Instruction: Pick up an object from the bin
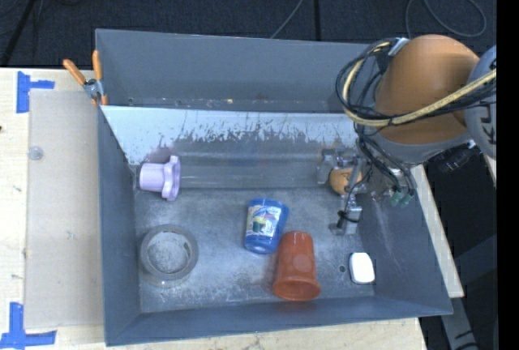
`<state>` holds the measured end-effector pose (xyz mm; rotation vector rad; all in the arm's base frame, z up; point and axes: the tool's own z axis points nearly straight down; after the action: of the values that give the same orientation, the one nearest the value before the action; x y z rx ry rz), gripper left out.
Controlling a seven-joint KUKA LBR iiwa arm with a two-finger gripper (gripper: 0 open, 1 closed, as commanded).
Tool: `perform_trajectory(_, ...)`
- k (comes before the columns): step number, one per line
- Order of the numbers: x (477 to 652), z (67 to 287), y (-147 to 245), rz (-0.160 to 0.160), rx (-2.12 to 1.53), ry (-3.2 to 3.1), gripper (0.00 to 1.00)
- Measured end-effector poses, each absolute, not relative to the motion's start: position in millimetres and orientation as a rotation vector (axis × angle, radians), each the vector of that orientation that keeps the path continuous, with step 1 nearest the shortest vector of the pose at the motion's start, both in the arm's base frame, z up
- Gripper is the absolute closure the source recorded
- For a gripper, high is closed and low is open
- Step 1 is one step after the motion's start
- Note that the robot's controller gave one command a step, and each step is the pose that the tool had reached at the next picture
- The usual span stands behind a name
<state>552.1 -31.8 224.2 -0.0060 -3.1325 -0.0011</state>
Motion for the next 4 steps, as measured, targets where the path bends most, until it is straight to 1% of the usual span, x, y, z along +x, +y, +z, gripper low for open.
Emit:
perform_trajectory(1, 553.4, 229, -32, -0.001, -0.006, -3.14, 0.0)
perform_trajectory(2, 559.1, 184, -22, 0.0, 0.032, -3.144, 0.0)
perform_trajectory(3, 538.3, 121, 6, 0.0, 0.159, -3.137, 0.0)
perform_trajectory(4, 555.7, 70, 22, -0.001, 0.206, -3.137, 1.0)
